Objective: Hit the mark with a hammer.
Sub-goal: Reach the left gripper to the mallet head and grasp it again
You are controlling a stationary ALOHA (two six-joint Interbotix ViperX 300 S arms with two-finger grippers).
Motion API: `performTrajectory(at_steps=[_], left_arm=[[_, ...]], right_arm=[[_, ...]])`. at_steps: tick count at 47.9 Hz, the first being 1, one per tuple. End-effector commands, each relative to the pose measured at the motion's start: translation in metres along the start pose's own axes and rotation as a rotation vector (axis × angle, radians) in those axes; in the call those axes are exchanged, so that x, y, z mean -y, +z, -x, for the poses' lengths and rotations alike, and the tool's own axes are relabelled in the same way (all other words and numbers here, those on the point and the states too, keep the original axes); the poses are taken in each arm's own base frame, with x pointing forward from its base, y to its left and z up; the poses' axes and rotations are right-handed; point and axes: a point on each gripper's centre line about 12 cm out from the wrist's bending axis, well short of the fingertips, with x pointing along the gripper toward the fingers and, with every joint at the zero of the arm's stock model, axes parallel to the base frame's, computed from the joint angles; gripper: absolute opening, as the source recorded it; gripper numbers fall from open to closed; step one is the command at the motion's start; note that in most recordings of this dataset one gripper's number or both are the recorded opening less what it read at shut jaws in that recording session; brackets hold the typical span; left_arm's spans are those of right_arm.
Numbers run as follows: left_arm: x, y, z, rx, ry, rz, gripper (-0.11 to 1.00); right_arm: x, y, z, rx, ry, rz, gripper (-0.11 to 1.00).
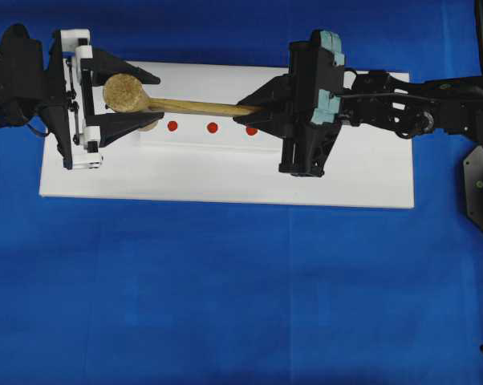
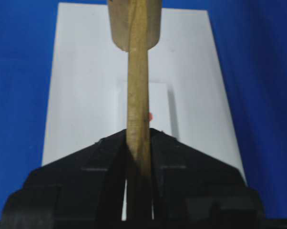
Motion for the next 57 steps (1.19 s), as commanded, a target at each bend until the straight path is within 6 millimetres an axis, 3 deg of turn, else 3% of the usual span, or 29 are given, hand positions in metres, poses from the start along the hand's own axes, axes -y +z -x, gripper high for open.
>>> performTrajectory(at_steps=[1, 17, 20, 25, 33, 36, 46, 57], left_arm=[[0.0011, 0.0103, -0.0006, 0.031, -0.004, 0.005, 0.45], [0.0011, 0.0107, -0.0008, 0.031, -0.005, 0.016, 0.45], [0.0011, 0.011, -0.0001, 0.033, -0.005, 0.016, 0.45], [0.0016, 0.0099, 0.0012, 0.028, -0.006, 0.017, 0.45], [0.0018, 0.009, 0.0022, 0.013, -0.009, 0.017, 0.45], [0.0018, 0.0083, 0.0022, 0.007, -0.009, 0.018, 0.45], [0.0016, 0.008, 0.0021, -0.02, -0.009, 0.119, 0.45], [0.0011, 0.0129, 0.0049, -0.029, -0.004, 0.581, 0.45]], right_arm=[[0.0, 0.0185, 0.0049, 0.048, 0.002, -0.003, 0.03], [-0.002, 0.0155, 0.0048, 0.022, 0.019, -0.005, 0.03], [-0.0019, 0.015, 0.0048, 0.022, 0.018, -0.008, 0.07], [-0.0016, 0.0161, 0.0048, 0.027, 0.016, -0.015, 0.31], [-0.0025, 0.0165, 0.0049, 0.036, 0.013, -0.011, 0.81], [-0.0034, 0.0169, 0.005, 0.04, 0.014, -0.009, 0.91], [-0.0067, 0.0178, 0.0052, 0.045, 0.02, 0.002, 0.86], [-0.008, 0.0197, 0.0053, 0.054, 0.023, 0.051, 0.86]])
